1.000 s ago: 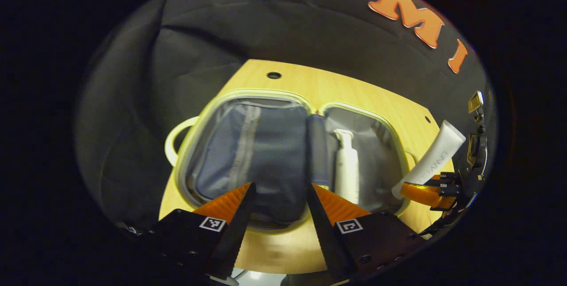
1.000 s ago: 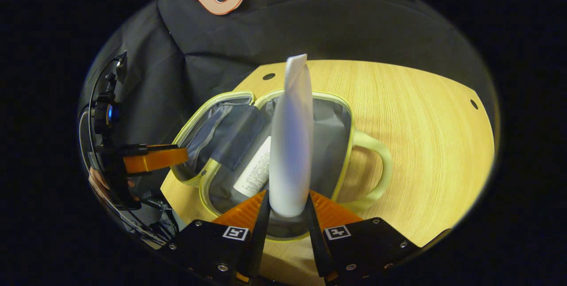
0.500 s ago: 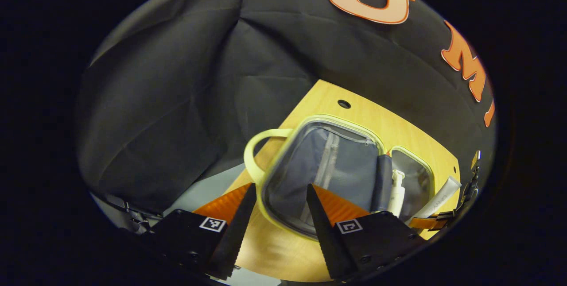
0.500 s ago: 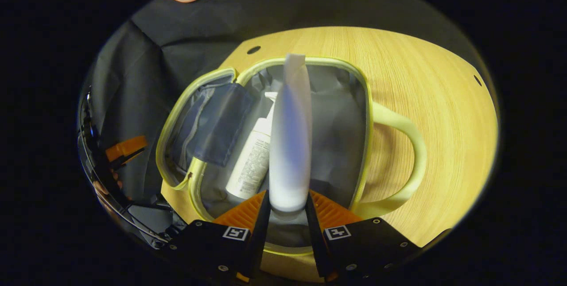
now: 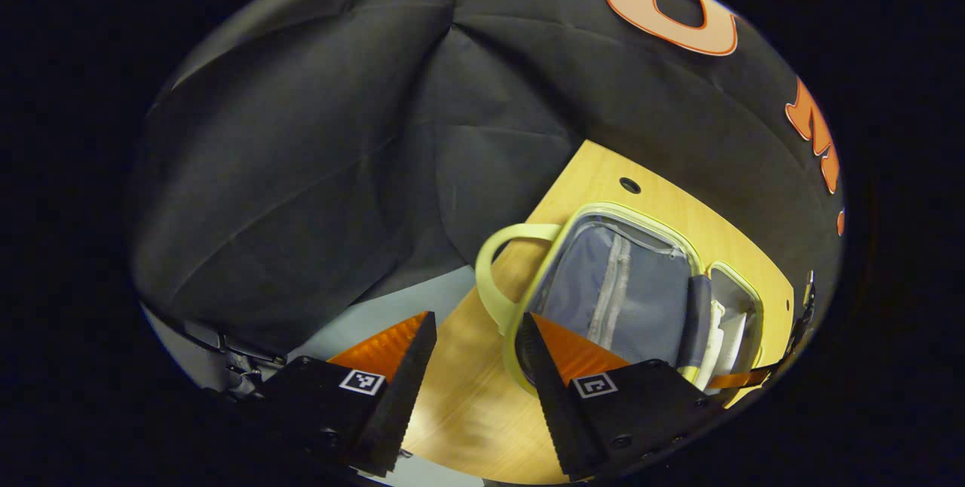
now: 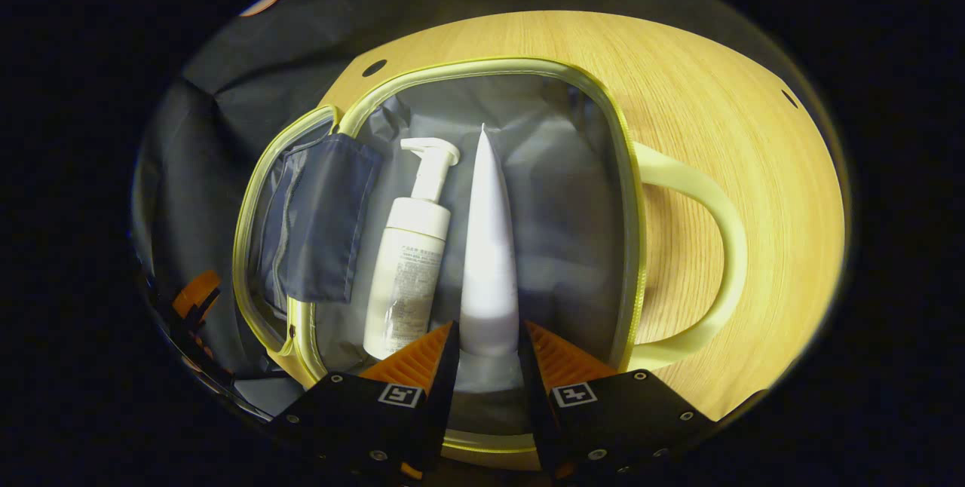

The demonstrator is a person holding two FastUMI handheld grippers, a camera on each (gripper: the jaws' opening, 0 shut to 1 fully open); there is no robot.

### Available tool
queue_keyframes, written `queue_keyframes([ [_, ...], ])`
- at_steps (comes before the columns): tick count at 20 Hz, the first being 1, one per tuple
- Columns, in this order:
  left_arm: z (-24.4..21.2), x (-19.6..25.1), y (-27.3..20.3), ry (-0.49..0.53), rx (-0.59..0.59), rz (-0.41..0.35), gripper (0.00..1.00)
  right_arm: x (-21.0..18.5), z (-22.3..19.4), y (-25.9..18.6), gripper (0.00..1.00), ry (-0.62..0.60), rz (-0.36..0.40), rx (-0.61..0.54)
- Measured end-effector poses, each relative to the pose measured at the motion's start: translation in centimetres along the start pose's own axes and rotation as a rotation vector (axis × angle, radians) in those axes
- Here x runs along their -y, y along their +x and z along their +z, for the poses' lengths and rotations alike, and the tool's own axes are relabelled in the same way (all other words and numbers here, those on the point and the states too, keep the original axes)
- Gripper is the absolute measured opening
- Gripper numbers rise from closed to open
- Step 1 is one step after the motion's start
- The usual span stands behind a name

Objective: First open the suitcase, pack the skin care products into it, and then close the suitcase.

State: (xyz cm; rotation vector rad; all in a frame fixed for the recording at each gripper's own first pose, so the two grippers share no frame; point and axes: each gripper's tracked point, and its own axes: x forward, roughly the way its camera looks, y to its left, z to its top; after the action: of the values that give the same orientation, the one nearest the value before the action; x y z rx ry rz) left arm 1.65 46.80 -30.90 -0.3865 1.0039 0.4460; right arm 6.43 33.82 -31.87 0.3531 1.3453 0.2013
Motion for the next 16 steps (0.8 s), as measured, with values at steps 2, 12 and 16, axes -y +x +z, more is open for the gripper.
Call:
queue_keyframes([
  [2, 0.3, -0.9, 0.8, -0.009, -0.011, 0.017, 0.75, 0.2, -0.1, -0.6, 0.51, 0.012, 0.007, 0.000],
  [12, 1.0, -0.8, 4.4, -0.017, -0.022, -0.035, 0.76, 2.1, 1.3, -5.7, 0.60, 0.020, 0.015, 0.139],
  [16, 2.0, 0.2, 6.3, -0.121, -0.067, -0.137, 0.76, 3.3, 3.8, -9.9, 0.70, 0.052, 0.048, 0.304],
])
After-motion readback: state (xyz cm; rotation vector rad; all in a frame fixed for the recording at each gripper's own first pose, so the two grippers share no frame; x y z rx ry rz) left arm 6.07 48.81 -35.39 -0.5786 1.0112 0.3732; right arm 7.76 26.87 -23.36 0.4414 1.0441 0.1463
